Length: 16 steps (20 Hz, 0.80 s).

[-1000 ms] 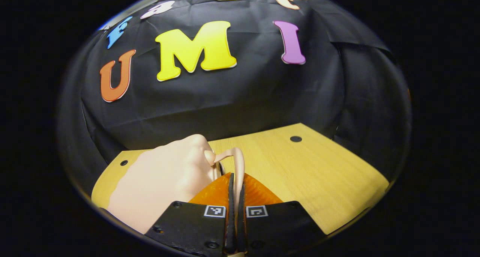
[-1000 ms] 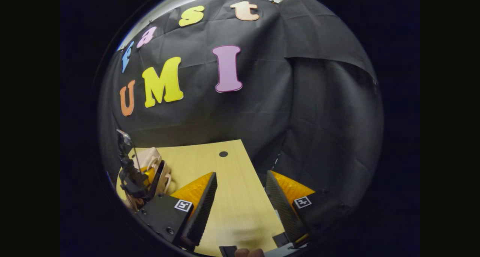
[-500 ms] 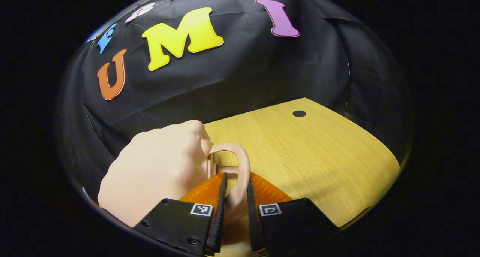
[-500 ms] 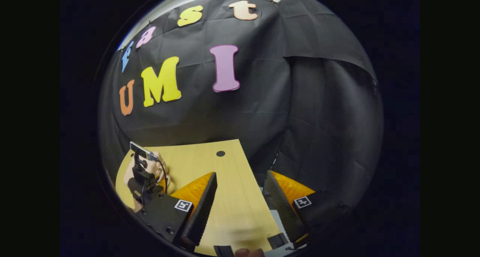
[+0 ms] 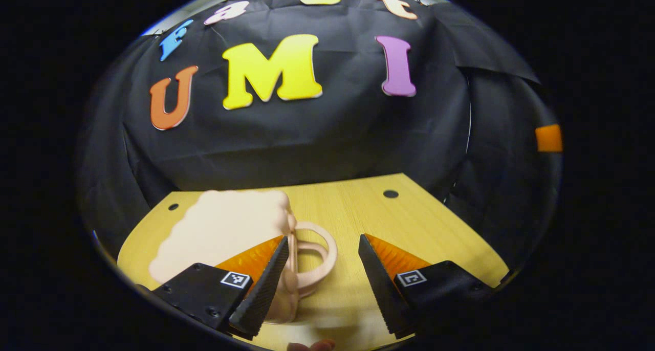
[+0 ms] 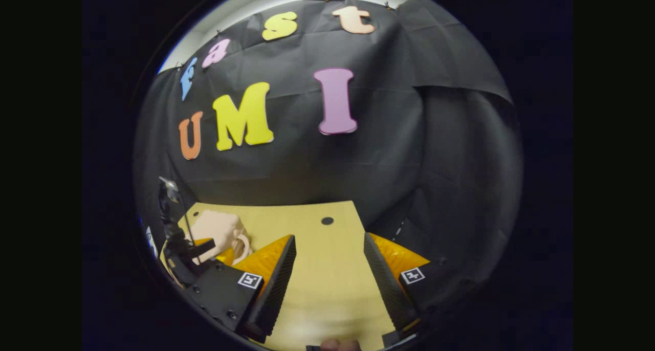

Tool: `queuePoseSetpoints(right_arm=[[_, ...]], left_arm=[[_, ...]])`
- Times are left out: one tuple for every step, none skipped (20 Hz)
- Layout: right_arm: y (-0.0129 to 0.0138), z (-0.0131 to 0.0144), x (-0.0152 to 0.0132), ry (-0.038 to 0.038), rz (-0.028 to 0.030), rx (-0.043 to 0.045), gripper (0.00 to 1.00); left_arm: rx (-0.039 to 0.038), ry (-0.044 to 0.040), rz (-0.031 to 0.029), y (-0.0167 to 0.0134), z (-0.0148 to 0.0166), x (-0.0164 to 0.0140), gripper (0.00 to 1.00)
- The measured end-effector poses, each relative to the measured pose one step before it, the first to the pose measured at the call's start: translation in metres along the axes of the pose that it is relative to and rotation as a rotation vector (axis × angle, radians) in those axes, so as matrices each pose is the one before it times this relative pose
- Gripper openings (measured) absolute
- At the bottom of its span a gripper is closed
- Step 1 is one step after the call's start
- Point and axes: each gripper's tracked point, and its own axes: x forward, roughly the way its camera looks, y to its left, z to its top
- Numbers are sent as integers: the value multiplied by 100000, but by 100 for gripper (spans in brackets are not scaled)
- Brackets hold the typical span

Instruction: First open the suitcase, pack the skin care products into it, and then close the suitcase.

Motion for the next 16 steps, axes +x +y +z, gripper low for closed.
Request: queuePoseSetpoints(right_arm=[[1112, 976, 347, -3119, 2148, -1151, 79], [984, 981, 238, -3163, 1715, -863, 79], [978, 1040, 256, -3135, 1432, -649, 74], [919, 973, 426, -3101, 970, -560, 80], [858, 990, 201, -2824, 818, -614, 80], [636, 887, 227, -2926, 130, -599, 80], [565, 927, 165, -2824, 345, -457, 81], [403, 708, 152, -2564, -380, -80, 82], [390, 732, 126, -2215, 62, 221, 82], [354, 477, 128, -1587, -473, 208, 82], [150, 352, 108, -1200, -377, 299, 79], [222, 287, 31, -640, -353, 244, 82], [27, 107, 51, -396, -864, 75, 82], [-19, 48, -5, -624, -846, -300, 81], [54, 177, -22, -372, -1025, -153, 82], [139, 7, -4, -364, -627, -210, 82]], left_arm=[[-1386, -4577, 2423, 1074, 2313, -862, 89], [-1563, -4373, 2548, 1050, 2165, -618, 89], [-2149, -4059, 2207, 1046, 2084, -764, 90], [-1793, -3842, 1190, 575, 2027, -445, 92], [-733, -3768, 1024, 505, 2050, -131, 93], [302, -3584, 1061, 660, 1899, -255, 93], [709, -2962, 1425, 571, 1685, -350, 94], [-30, -2824, 338, 401, 1333, -142, 95], [-300, -2165, 40, 177, 1223, -117, 96], [-453, -2047, 1, 94, 1043, -304, 96], [-122, -1521, 57, 215, 921, -243, 96], [-435, -717, 79, 159, 537, -88, 100], [-563, -691, -238, -70, 377, -54, 96], [-812, -17, -378, -117, -1, 78, 96], [-731, 267, -609, -215, -26, -9, 96], [-751, 686, -558, -280, -220, -28, 96]])
